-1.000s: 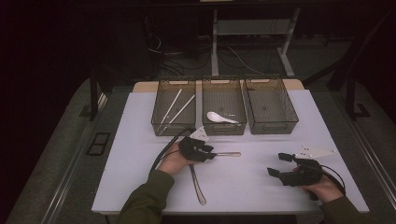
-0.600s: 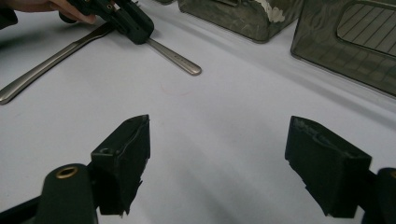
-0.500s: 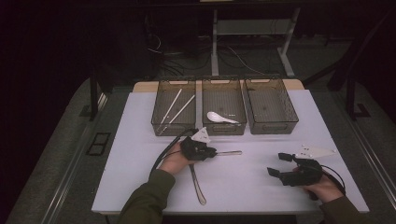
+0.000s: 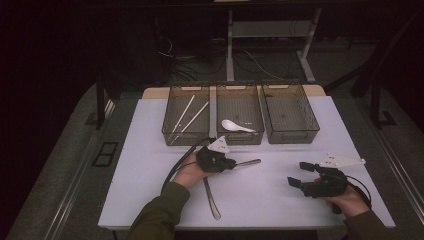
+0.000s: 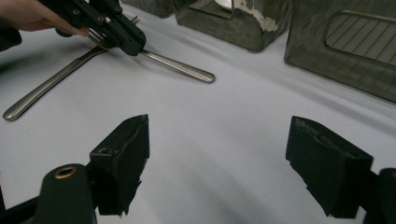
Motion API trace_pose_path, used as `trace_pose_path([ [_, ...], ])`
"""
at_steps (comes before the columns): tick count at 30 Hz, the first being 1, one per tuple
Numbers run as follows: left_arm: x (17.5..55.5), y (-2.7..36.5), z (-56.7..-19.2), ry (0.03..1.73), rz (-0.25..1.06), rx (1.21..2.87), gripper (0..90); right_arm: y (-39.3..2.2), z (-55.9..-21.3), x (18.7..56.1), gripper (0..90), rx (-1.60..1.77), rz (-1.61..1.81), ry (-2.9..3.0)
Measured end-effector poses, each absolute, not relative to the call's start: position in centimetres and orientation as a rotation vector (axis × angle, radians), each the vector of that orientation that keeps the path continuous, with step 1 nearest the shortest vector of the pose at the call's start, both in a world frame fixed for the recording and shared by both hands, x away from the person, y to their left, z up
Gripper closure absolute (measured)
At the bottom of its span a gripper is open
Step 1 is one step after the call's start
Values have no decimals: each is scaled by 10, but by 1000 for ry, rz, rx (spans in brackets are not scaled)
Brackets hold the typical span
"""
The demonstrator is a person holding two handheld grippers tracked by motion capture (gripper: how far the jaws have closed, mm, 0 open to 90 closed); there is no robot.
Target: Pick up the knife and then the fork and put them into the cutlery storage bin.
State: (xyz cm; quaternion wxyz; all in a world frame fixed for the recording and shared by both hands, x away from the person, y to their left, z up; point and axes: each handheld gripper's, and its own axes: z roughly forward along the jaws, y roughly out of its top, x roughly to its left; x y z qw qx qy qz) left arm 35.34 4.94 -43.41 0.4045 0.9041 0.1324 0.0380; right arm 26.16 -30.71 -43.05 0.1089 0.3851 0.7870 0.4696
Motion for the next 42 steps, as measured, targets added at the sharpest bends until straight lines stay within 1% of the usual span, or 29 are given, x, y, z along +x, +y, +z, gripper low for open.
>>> trace_pose_path([
  [8,345,55,-417,307,86,2234,846,-307,-427,261,188,1106,1396,2339],
  [11,340,57,-411,296,77,2220,846,-306,-423,259,161,1088,1396,2351],
  [16,330,58,-401,259,51,2218,846,-306,-414,260,160,1084,1411,2395],
  [24,315,55,-394,198,24,2237,846,-298,-405,261,166,934,1396,2514],
  [27,309,54,-393,174,7,2240,846,-292,-399,263,210,855,1414,2565],
  [33,297,49,-393,123,-17,2261,845,-274,-388,268,243,733,1405,2639],
  [35,293,47,-393,118,-32,2254,845,-266,-386,270,289,684,1376,2676],
  [40,288,43,-392,87,-40,2260,845,-240,-383,272,360,561,1304,2774],
  [42,288,42,-391,61,-38,2261,845,-230,-382,274,402,496,1282,2813],
])
